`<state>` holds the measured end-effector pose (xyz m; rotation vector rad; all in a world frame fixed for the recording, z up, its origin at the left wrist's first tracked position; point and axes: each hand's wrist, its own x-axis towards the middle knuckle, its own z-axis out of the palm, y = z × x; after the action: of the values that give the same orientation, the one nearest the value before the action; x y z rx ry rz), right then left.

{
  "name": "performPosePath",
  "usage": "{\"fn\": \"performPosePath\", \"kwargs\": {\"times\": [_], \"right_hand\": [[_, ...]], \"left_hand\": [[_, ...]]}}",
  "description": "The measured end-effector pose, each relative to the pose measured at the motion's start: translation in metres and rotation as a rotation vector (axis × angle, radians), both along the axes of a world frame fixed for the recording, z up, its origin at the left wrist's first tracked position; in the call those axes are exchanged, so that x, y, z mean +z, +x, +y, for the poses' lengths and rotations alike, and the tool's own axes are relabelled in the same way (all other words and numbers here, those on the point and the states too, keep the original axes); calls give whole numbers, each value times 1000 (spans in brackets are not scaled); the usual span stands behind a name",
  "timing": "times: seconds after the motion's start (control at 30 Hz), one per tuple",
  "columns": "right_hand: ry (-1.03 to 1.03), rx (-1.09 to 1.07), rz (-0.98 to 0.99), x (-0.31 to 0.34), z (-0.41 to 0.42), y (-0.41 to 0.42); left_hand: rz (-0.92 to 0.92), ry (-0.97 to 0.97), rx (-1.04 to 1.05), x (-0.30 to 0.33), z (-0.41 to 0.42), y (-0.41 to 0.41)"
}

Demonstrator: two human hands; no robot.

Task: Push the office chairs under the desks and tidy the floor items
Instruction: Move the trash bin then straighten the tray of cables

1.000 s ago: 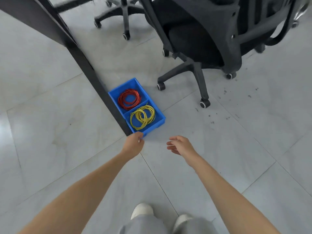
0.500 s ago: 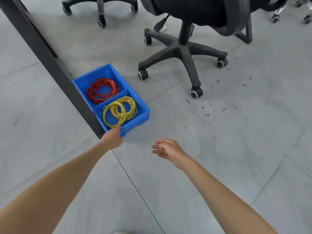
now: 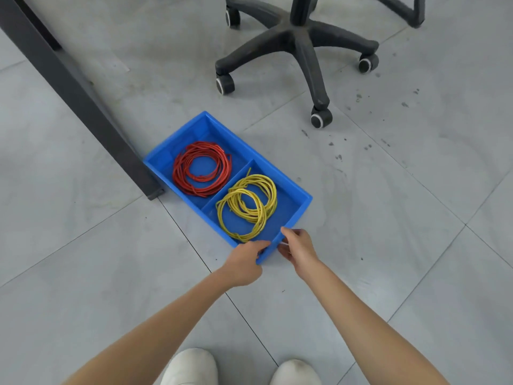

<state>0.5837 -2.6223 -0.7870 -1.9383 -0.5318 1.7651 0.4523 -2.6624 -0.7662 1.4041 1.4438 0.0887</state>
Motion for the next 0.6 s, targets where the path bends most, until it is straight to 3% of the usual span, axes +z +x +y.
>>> {"fn": "performPosePath", "kwargs": {"times": [0.13,0.4,0.5,0.6], "right_hand": [[14,-63,38,-7,-9,36],[53,-89,88,-1,9,39],[116,-95,-69,-9,39,46],[235,23,-371,-17,82,53]], "left_hand": [[-181,-48,77,-1,4,17],[-160,336,474,16,58,-17],[-84,415,607,17,70,-42],[59,428,736,14,74,-67]]}}
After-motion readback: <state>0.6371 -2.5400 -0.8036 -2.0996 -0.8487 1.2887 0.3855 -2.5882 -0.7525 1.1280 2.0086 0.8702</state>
